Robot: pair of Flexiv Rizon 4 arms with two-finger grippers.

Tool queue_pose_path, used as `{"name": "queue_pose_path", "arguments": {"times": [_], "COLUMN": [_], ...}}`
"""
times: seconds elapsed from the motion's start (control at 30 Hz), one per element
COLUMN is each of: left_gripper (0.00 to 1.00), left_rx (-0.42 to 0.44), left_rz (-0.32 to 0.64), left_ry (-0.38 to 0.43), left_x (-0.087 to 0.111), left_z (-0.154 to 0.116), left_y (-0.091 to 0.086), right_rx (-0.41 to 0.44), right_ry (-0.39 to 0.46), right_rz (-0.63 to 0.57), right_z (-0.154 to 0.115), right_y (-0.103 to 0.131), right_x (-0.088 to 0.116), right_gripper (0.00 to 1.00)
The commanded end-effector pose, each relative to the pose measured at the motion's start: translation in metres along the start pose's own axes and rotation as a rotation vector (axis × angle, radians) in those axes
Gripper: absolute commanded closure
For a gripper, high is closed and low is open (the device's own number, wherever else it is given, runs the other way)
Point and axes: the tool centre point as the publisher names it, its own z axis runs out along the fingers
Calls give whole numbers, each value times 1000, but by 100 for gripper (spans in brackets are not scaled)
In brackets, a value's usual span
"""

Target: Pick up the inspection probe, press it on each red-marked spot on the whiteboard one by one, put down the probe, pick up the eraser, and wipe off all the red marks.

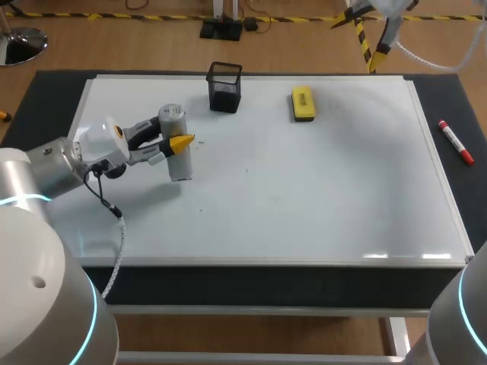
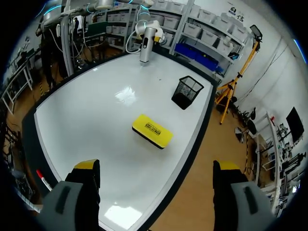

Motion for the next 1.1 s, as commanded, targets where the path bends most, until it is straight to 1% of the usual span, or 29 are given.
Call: {"name": "queue_pose_path", "arguments": {"times": [0.03,0.23,0.53,0.9,1.1], "left_gripper": [100,100,100,100,100], "left_rx": [-12,9,3,32,29], "left_rz": [6,19,16,46,51], "left_ry": [25,57,96,146,193], "left_x": [-18,-42,-81,-130,-155], "left_z": [12,23,46,73,89], "left_y": [-13,-24,-30,-41,-45], "right_rx": [2,2,2,2,2], "right_ry": [7,7,7,7,7], "right_rz": [-1,-1,-1,-1,-1], "right_z": [-2,-2,-2,-2,-2], "right_y": [-1,-1,-1,-1,-1], "right_x": [-1,-1,-1,-1,-1], "right_gripper": [0,0,0,0,0]}}
